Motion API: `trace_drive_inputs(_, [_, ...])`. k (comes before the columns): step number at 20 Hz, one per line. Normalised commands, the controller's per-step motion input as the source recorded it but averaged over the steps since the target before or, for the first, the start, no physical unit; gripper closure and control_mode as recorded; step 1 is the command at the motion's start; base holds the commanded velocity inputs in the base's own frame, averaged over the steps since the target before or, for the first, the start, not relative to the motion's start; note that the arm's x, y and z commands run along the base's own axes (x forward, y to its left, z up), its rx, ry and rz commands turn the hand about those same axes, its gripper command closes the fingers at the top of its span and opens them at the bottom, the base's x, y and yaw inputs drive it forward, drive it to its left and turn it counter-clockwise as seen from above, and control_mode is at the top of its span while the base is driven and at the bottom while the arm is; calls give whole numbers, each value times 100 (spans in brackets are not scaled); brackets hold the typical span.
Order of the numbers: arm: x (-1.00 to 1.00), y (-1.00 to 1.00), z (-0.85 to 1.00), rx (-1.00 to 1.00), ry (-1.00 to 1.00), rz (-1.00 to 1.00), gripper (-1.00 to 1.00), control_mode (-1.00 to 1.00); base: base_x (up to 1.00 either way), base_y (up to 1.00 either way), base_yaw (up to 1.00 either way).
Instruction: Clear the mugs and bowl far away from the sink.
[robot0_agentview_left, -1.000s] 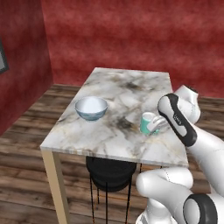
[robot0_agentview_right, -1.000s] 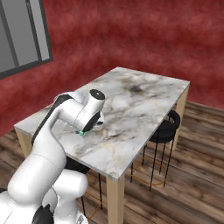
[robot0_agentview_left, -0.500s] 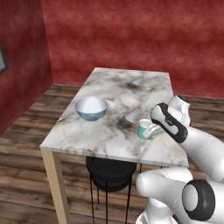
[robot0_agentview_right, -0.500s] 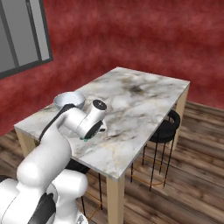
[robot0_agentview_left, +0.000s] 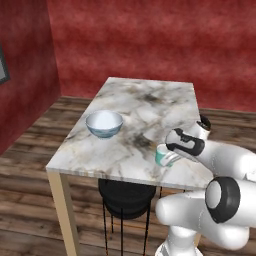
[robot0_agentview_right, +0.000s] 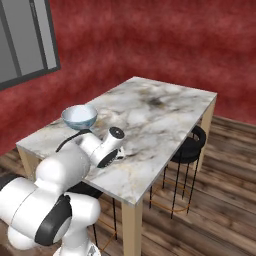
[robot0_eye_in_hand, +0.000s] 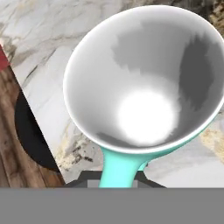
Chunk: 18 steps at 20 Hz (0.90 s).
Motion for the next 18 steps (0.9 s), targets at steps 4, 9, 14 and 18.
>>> trace_drive_inputs(4, [37,-9,-38,0,0,0,100,-100,0,0,0])
trace_drive_inputs(9, [42,0,-17,0,0,0,100,-100,0,0,0])
trace_drive_inputs(14, [39,0,-24,0,0,0,100,-100,0,0,0])
trace_drive_inputs(18, [37,0,-39,0,0,0,-100,-100,0,0,0])
